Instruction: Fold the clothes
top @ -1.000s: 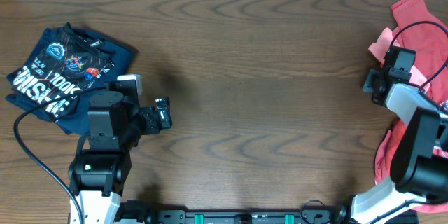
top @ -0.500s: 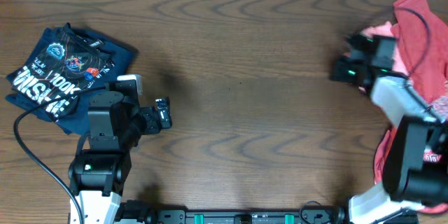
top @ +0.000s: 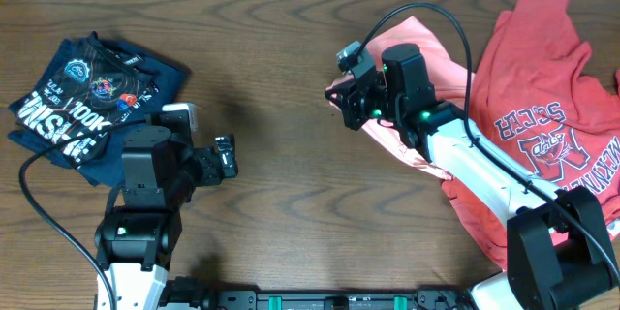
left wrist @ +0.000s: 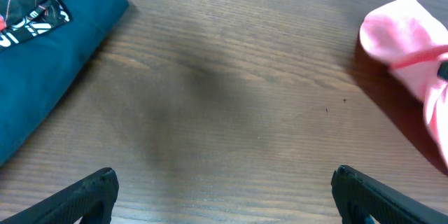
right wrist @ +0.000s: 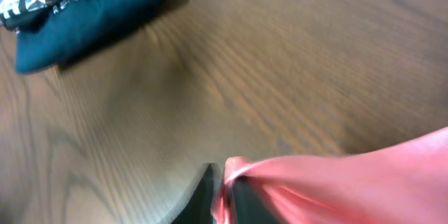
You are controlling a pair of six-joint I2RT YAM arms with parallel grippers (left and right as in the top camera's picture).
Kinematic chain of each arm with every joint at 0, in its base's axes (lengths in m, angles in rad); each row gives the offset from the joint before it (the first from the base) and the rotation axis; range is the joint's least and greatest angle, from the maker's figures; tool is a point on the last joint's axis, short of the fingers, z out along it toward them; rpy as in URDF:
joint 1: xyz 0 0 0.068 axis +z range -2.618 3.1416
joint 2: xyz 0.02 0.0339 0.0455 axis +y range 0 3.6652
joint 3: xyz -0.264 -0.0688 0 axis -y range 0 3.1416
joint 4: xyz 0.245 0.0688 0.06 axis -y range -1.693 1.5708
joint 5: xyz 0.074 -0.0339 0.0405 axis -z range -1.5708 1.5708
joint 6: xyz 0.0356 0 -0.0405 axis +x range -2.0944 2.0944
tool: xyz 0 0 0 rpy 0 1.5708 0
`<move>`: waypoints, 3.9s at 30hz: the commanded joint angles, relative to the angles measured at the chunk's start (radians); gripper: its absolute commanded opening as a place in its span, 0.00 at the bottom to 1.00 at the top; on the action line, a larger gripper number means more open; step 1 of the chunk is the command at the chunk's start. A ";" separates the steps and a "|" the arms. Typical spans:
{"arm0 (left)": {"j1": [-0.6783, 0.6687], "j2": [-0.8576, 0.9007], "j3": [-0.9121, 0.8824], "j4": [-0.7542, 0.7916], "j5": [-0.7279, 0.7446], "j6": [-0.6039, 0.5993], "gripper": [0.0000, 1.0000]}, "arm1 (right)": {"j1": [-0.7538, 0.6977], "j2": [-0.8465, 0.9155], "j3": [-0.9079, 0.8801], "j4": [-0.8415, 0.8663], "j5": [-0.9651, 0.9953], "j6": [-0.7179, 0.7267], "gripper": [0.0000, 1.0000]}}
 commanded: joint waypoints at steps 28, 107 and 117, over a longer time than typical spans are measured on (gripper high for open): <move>-0.358 0.711 0.017 0.606 0.197 -0.251 0.98 | -0.470 -0.203 -0.018 -0.809 0.553 0.174 0.72; -0.426 1.094 0.076 1.112 0.073 -0.546 0.06 | -0.475 -0.203 -0.018 -0.888 0.519 0.167 0.64; -0.202 0.710 0.076 0.669 0.092 -0.385 0.06 | -0.472 -0.197 -0.020 -0.888 0.474 0.140 0.54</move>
